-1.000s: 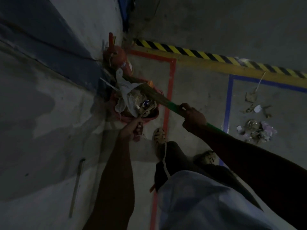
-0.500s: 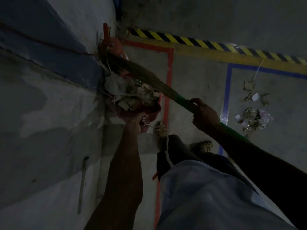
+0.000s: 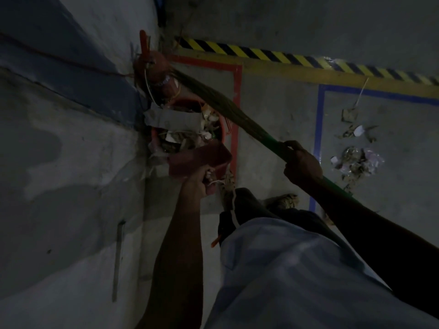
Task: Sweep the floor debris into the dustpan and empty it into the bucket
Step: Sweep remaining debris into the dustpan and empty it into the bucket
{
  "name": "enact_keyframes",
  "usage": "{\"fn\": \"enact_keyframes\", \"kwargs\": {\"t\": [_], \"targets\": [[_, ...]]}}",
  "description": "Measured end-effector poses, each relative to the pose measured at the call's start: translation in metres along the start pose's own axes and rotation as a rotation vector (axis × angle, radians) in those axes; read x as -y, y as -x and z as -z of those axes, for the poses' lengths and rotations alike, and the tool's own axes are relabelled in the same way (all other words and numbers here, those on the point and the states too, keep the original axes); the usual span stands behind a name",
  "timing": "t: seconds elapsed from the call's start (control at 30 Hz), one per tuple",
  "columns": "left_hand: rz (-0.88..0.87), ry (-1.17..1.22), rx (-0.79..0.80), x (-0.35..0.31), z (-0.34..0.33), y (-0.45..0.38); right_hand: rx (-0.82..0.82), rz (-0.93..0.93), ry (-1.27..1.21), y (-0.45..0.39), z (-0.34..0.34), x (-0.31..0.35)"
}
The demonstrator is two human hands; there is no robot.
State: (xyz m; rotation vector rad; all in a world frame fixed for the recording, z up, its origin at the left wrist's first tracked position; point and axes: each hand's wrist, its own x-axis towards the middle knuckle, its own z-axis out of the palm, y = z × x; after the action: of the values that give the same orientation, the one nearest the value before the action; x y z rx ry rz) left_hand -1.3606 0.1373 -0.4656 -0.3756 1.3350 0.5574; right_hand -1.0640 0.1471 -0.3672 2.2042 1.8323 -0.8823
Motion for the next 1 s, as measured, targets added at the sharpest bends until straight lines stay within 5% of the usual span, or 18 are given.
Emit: {"fn": "enact_keyframes", "kwargs": {"t": [0.27, 0.6, 1.0], "targets": [[-0.014, -0.094, 0.021, 0.016, -0.034, 0.02, -0.066, -0.029, -0.054, 0.014, 0.016, -0.036], [-0.113, -0.507, 0.003, 0.043, -0.151, 0.057, -0.235, -0.142, -0.174, 0.034, 0.032, -0.159], [-0.136, -0.476, -0.197, 0.145, -0.265, -0.014, -0.011, -0.199, -0.229, -0.011, 0.021, -0.322]]}}
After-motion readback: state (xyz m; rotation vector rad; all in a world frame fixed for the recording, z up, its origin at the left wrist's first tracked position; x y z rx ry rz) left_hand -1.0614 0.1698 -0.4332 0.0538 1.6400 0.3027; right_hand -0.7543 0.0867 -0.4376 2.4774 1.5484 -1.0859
